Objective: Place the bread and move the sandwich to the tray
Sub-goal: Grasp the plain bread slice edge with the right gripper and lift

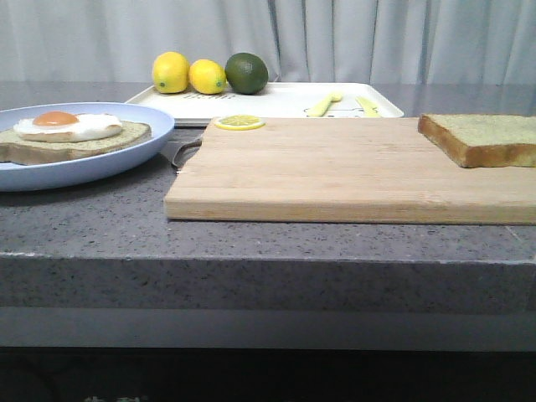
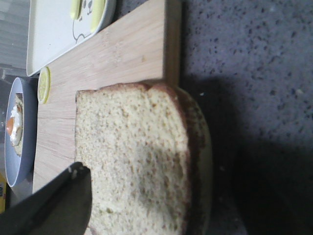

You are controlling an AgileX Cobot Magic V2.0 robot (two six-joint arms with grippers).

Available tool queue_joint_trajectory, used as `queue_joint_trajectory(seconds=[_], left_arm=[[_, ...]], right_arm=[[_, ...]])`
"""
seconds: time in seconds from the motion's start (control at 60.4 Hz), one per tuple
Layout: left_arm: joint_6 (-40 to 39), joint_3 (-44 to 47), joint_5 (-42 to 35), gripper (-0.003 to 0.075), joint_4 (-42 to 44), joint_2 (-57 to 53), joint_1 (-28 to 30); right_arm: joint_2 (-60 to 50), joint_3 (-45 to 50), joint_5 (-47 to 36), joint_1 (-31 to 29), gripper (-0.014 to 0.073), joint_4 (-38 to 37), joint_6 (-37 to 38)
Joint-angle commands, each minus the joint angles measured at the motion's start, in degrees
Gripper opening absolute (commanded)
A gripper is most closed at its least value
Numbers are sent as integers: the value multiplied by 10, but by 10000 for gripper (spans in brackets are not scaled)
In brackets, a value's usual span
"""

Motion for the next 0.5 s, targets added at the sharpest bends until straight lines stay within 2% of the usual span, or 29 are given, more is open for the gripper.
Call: queue_joint_trajectory(seconds=[0.0, 0.298, 0.48], left_arm=[[0, -20, -43, 442, 3, 1, -5], [0, -20, -43, 442, 4, 1, -5], [0, -20, -43, 442, 4, 1, -5]], right_arm=[[-18, -12, 77, 8, 548, 15, -11], [-18, -12, 77, 30, 325, 12, -10], [-21, -12, 77, 30, 231, 12, 6]])
